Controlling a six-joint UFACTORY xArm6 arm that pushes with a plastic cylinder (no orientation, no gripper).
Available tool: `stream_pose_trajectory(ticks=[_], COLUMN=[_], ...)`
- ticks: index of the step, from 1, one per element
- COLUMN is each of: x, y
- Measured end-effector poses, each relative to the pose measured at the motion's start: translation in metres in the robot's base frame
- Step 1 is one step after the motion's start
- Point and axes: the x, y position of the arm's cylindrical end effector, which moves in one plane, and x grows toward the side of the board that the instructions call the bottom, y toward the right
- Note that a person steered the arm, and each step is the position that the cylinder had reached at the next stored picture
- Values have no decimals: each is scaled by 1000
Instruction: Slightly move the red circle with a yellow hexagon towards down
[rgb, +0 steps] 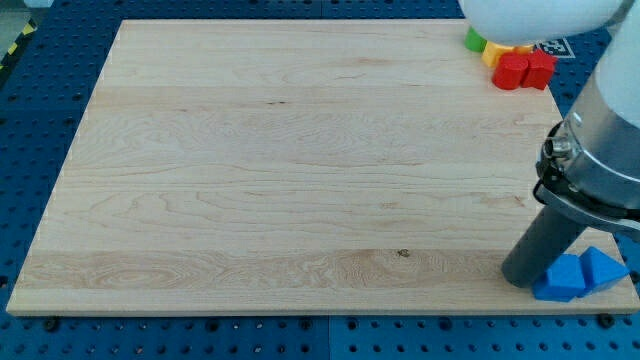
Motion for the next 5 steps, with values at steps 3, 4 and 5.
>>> stream_pose_trajectory(ticks=[3,4,5], x=[-76,-122,-172], y=[-27,-27,-29])
